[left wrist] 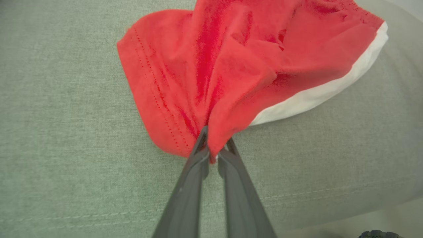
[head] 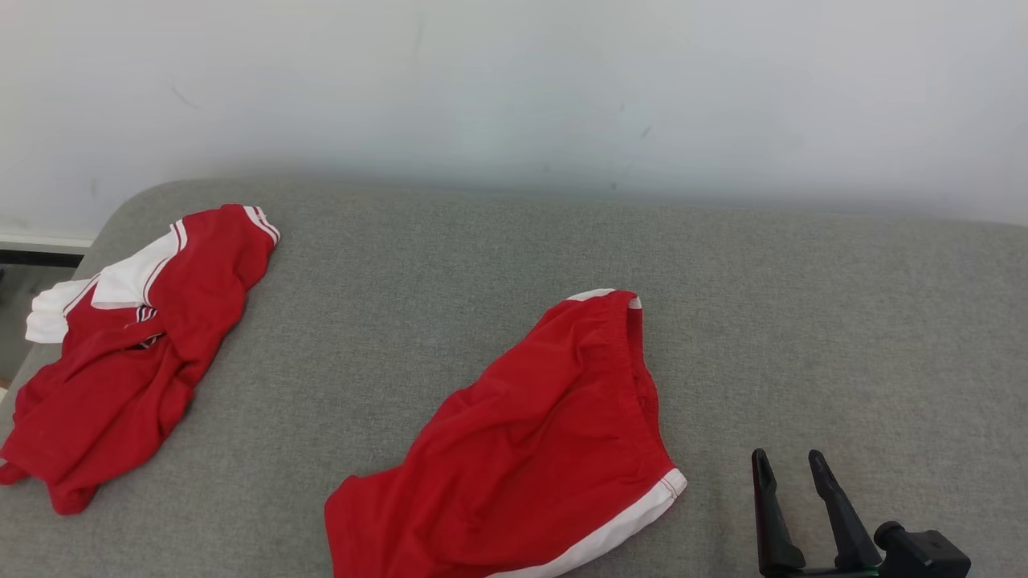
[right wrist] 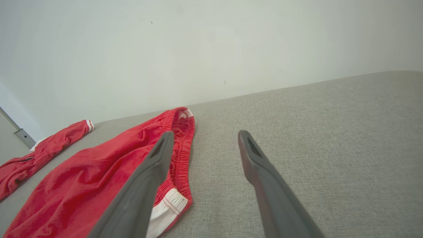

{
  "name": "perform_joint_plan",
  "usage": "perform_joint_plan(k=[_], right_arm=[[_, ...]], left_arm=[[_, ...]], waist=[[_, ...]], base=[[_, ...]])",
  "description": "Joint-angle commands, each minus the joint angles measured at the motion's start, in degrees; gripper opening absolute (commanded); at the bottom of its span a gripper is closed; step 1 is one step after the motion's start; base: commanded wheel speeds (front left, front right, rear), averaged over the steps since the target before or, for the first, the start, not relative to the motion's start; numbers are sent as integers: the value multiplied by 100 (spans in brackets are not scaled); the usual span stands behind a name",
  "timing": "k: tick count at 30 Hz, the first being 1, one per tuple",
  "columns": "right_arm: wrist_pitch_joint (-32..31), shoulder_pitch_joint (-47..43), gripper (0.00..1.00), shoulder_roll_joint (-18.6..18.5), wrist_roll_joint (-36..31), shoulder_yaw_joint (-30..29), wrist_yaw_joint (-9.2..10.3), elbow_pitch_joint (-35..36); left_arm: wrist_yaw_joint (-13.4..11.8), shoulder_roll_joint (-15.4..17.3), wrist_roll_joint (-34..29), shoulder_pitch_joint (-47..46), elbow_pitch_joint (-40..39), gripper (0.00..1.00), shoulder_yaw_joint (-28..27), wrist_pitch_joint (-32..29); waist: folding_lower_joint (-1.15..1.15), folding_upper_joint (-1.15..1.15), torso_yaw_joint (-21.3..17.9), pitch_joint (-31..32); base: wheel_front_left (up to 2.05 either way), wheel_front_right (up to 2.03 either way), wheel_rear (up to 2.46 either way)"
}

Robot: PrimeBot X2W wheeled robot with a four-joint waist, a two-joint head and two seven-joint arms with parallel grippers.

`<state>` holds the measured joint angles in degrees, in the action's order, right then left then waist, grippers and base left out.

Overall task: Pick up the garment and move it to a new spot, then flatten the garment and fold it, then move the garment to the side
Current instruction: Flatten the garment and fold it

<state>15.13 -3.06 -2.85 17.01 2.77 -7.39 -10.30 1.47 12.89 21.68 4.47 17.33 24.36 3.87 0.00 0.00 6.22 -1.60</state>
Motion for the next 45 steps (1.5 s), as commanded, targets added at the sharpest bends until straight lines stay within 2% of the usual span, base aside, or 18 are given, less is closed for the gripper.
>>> perform_joint_plan(k=[1, 9, 18, 22, 29, 45], right_arm=[[3, -48, 100, -6, -49, -12, -20, -16], [3, -56, 100, -6, -60, -40, -20, -31], [3, 36, 100, -6, -195, 98, -20, -323], [3, 107, 100, -5, -394, 242, -20, -797], [3, 602, 100, -6, -998, 385, -20, -1730], [-47, 1632, 100, -182, -1575, 231, -20, -3773]], left_arm=[[-39, -28, 83, 65, -96, 100, -69, 196], [-182, -7, 141, 205, -567, 100, -407, 881], [-299, -149, 130, 115, -674, 100, -650, 1102], [-303, -298, 77, 43, -610, 100, -706, 1128], [-306, -581, -220, -15, -761, 100, -1164, 1133], [128, -920, -652, -51, -484, 100, -1674, 1136]], waist=[[0, 0, 64, 18], [0, 0, 216, 23], [0, 0, 355, 40], [0, 0, 459, 48], [0, 0, 688, 70], [0, 0, 1113, 98]], base=[[0, 0, 0], [0, 0, 0], [0, 0, 0], [0, 0, 0], [0, 0, 0], [0, 0, 0]])
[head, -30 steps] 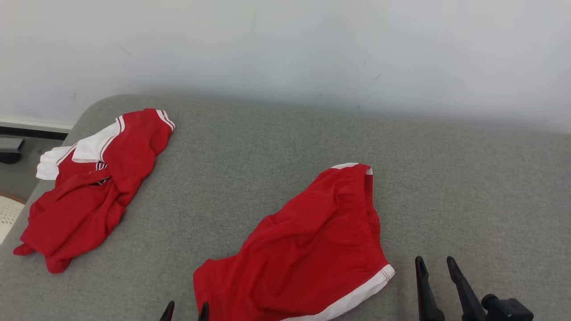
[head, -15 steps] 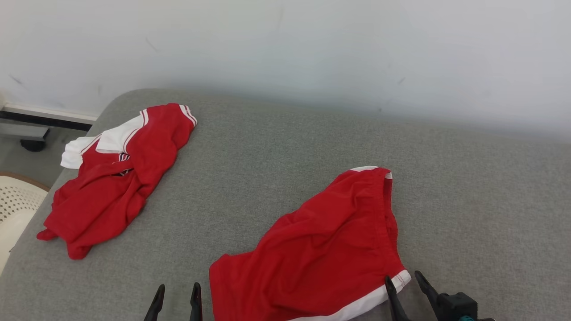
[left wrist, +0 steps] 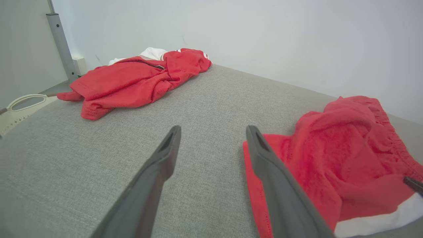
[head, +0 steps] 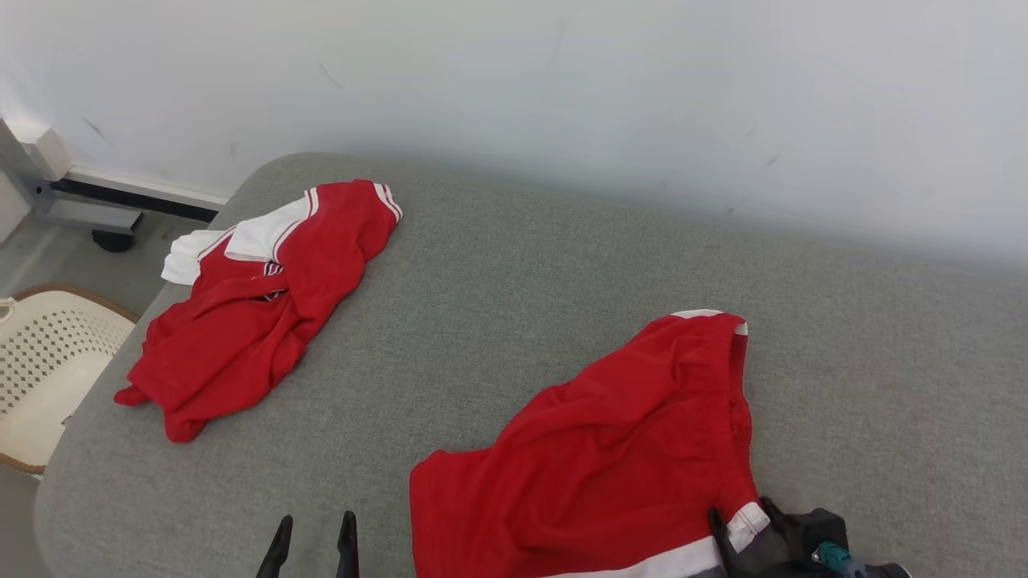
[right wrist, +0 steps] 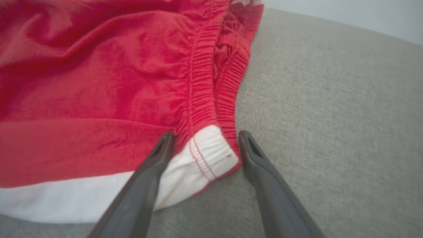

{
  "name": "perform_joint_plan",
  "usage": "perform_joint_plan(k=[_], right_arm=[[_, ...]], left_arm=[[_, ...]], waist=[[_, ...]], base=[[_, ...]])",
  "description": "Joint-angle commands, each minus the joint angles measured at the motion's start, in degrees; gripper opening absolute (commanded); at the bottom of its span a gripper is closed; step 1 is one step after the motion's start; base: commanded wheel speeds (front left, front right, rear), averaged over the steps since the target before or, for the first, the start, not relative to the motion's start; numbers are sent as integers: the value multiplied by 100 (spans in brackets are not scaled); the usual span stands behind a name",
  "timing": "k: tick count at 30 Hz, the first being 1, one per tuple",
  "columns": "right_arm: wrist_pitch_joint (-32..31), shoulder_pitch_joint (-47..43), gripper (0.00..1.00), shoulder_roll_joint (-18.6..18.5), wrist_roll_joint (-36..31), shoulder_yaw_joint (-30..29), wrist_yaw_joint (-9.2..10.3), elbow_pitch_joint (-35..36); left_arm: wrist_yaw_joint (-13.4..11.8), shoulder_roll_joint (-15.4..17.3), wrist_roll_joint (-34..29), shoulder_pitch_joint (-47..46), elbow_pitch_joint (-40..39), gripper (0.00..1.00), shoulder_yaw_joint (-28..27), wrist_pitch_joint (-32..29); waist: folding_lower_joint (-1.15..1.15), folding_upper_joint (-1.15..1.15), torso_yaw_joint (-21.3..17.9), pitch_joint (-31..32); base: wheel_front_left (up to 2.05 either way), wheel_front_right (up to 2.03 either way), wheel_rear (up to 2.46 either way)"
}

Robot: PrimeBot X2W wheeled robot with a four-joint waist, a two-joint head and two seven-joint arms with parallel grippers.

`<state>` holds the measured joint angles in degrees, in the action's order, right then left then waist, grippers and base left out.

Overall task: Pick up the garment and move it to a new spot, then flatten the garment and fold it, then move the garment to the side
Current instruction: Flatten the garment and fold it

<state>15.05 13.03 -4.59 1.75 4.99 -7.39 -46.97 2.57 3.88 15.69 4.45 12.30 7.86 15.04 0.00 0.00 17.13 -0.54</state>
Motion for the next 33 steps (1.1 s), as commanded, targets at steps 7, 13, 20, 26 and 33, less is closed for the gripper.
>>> perform_joint_plan(k=[7, 13, 20, 26, 33], right_arm=[[6, 372, 0, -68, 202, -79, -14, -425], [10, 237, 0, -179, 294, -413, -14, 52], [12, 37, 100, -122, 739, -185, -14, 536], [10, -482, 100, -178, 763, -146, -14, 1398], [12, -920, 100, -454, 651, -193, -14, 1675]], left_arm=[[94, -82, -72, 81, 103, 100, -102, 19], [161, -96, -87, 88, 199, 100, 11, 19], [175, -101, 54, 46, 351, 100, 293, 19], [243, -101, 69, 298, 498, 100, 657, 20], [353, -97, 118, 687, 790, 100, 1099, -26]], waist=[[0, 0, -73, -14], [0, 0, -263, -9], [0, 0, -381, -34], [0, 0, -385, 20], [0, 0, -330, 27]], base=[[0, 0, 0], [0, 0, 0], [0, 0, 0], [0, 0, 0], [0, 0, 0]])
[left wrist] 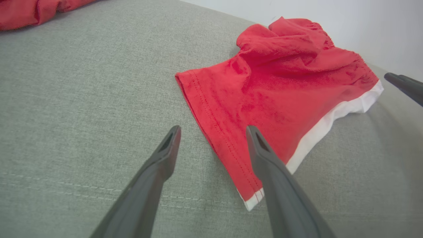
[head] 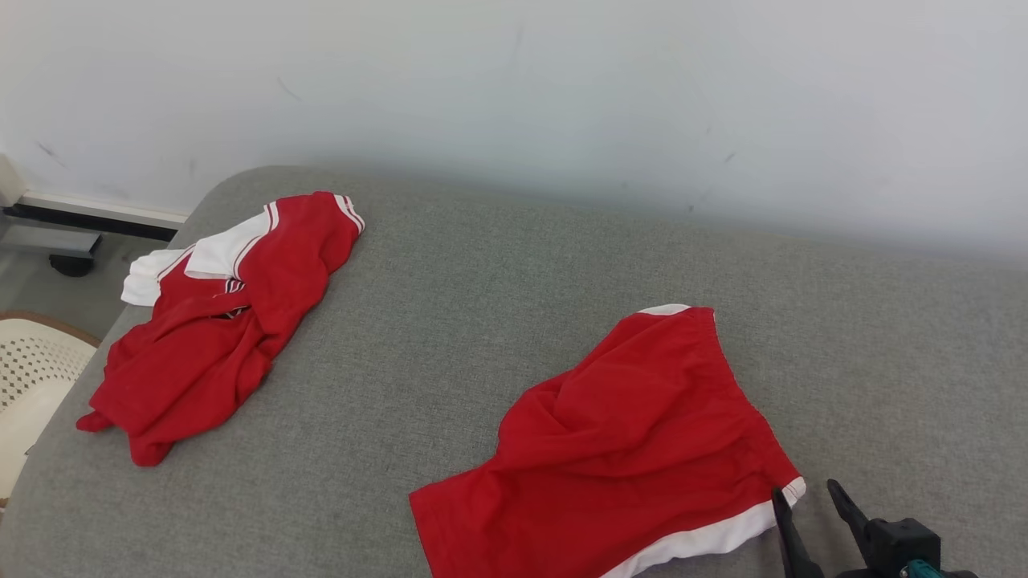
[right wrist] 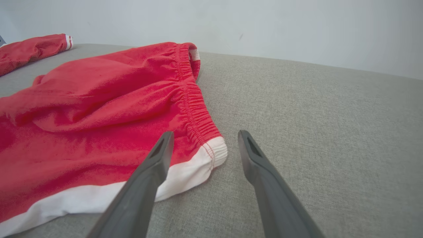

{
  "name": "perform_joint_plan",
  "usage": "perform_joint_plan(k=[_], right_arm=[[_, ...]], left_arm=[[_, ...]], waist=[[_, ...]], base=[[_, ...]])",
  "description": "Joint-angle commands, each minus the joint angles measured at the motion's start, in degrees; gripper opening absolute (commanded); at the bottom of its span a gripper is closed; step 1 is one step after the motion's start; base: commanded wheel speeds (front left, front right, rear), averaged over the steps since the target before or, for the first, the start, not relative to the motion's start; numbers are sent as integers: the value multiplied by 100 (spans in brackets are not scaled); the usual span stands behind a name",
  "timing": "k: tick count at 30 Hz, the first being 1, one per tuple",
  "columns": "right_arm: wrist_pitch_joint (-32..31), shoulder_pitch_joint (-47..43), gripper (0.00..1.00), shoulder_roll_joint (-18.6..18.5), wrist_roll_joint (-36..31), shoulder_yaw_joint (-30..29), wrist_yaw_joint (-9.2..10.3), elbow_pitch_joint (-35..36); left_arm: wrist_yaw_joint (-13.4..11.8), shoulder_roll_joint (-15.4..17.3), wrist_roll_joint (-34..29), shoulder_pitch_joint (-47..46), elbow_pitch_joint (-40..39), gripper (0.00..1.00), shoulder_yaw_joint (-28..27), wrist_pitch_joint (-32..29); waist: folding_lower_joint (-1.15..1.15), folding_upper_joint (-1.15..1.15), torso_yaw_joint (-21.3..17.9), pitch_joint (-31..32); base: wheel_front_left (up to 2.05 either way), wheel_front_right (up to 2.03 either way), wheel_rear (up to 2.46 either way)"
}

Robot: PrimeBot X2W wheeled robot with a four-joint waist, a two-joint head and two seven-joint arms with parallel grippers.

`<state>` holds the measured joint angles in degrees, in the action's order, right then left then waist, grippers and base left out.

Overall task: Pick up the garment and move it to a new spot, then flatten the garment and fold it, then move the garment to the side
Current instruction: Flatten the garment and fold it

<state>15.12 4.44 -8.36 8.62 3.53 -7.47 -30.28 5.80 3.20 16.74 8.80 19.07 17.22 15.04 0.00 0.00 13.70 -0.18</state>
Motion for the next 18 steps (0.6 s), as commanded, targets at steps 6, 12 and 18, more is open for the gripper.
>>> perform_joint_plan(k=[6, 12, 18], right_arm=[[3, 117, 100, -237, -101, -144, -7, -246], [4, 396, 100, -276, -91, -84, -7, -392], [4, 476, 100, -247, -66, -8, -7, -453]], left_arm=[[130, 29, 243, 394, 447, 100, 673, -472], [162, 99, 611, 120, 508, 100, 1030, -792], [165, 181, 840, -23, 585, 100, 1380, -1048]], waist=[[0, 0, 38, -109], [0, 0, 102, -244], [0, 0, 105, -265]], base=[[0, 0, 0], [0, 0, 0], [0, 0, 0]])
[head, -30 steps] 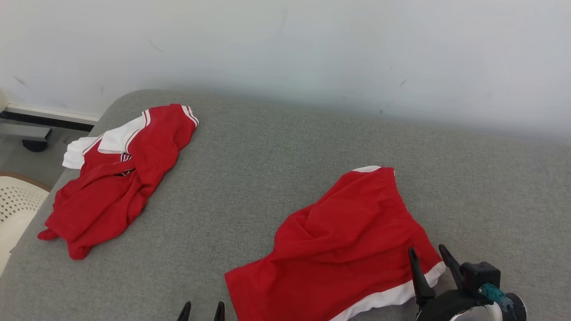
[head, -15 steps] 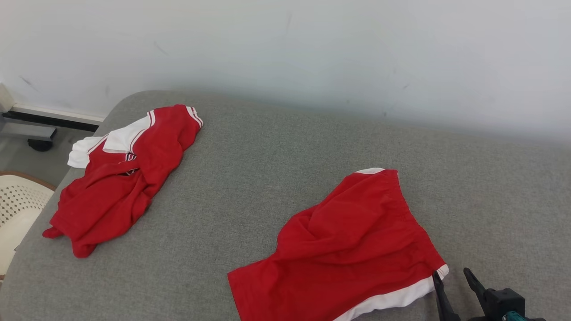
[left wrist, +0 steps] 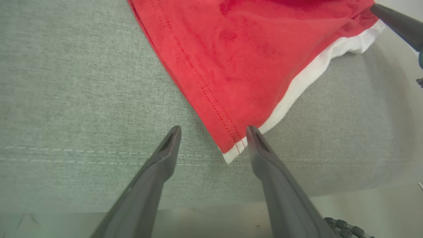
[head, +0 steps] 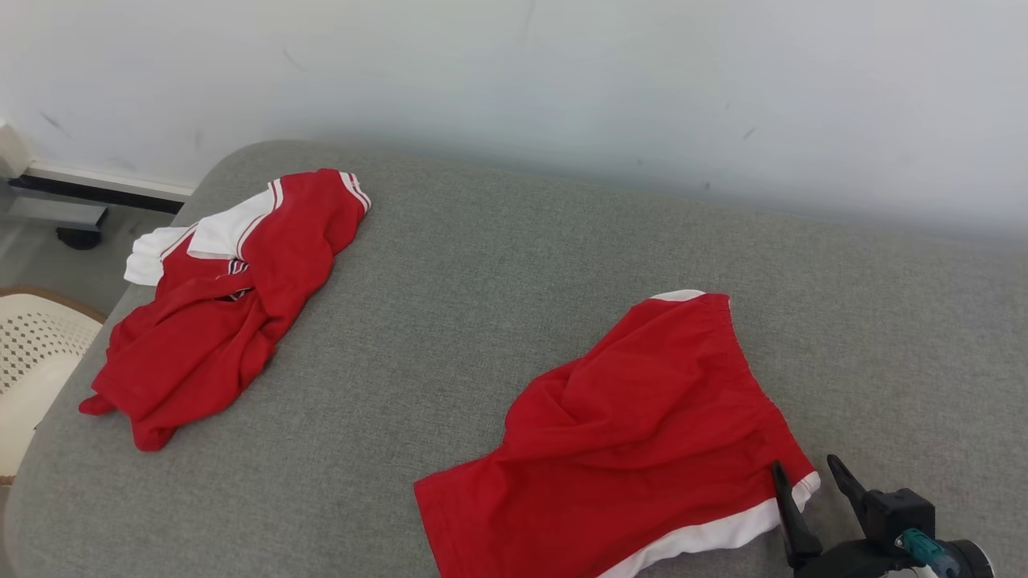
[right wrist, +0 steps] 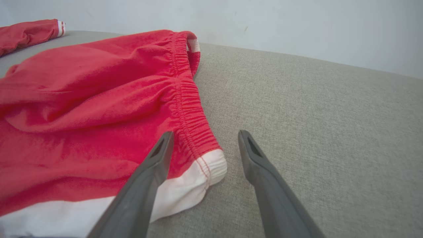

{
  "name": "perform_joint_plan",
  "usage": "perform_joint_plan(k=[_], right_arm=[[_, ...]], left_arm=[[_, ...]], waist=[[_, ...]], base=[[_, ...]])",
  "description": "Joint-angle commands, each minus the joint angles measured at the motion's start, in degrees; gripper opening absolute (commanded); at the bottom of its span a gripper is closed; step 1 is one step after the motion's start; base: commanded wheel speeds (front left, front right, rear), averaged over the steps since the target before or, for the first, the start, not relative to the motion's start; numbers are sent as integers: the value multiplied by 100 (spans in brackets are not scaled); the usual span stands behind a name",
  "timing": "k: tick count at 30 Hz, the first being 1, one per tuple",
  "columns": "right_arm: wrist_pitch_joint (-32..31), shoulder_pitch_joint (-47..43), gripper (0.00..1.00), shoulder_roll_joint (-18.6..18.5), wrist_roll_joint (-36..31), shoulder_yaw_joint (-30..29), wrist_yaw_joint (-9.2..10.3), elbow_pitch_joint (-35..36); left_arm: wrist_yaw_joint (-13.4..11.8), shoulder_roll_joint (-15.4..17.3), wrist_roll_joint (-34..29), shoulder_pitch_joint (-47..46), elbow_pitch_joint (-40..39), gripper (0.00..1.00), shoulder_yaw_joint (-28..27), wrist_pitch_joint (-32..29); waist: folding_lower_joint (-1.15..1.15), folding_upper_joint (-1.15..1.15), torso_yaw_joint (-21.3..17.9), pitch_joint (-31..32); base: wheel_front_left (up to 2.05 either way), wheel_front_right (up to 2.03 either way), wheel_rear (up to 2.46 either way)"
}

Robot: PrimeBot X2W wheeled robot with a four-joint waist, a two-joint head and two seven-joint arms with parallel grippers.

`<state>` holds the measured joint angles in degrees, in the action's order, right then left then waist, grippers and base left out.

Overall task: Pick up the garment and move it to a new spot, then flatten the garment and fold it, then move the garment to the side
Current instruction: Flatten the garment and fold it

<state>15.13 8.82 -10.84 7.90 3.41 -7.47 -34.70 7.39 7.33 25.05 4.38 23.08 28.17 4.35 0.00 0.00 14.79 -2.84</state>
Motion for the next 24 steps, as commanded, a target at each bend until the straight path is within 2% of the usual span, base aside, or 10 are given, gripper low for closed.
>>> perform_joint_plan(k=[1, 9, 16, 17, 18, 19, 20, 21, 24], right_arm=[[3, 63, 100, 10, -9, 28, -7, -18], [2, 220, 100, -10, 28, 217, -7, -157], [3, 324, 100, -29, 77, 348, -7, -407], [2, 332, 100, -20, 79, 356, -7, -464], [3, 344, 100, -15, 77, 380, -7, -516], [2, 377, 67, -20, 101, 386, -7, -560], [2, 397, 38, -26, 105, 404, -7, -601], [2, 403, 0, -13, 139, 443, -7, -639], [3, 374, 0, -27, 212, 465, -7, -603]], left_arm=[[6, -203, 80, 392, 183, 100, 345, -5], [7, -24, 517, 172, 307, 100, 777, -292], [8, -100, 769, -95, 635, 100, 974, -252], [8, -130, 815, -136, 688, 99, 993, -238], [8, -153, 838, -186, 757, 91, 1029, -227], [8, -193, 920, -236, 815, 39, 1041, -163], [8, -209, 907, -281, 871, 26, 1067, -126], [8, -200, 874, -341, 939, 0, 1109, -55], [8, -230, 1037, -452, 1054, 0, 1031, 255]], waist=[[0, 0, -17, -7], [0, 0, -101, -80], [0, 0, -114, -119], [0, 0, -110, -115], [0, 0, -109, -113], [0, 0, -103, -111], [0, 0, -95, -92], [0, 0, -97, -85], [0, 0, -89, -28]], base=[[0, 0, 0], [0, 0, 0], [0, 0, 0], [0, 0, 0], [0, 0, 0], [0, 0, 0], [0, 0, 0], [0, 0, 0], [0, 0, 0]])
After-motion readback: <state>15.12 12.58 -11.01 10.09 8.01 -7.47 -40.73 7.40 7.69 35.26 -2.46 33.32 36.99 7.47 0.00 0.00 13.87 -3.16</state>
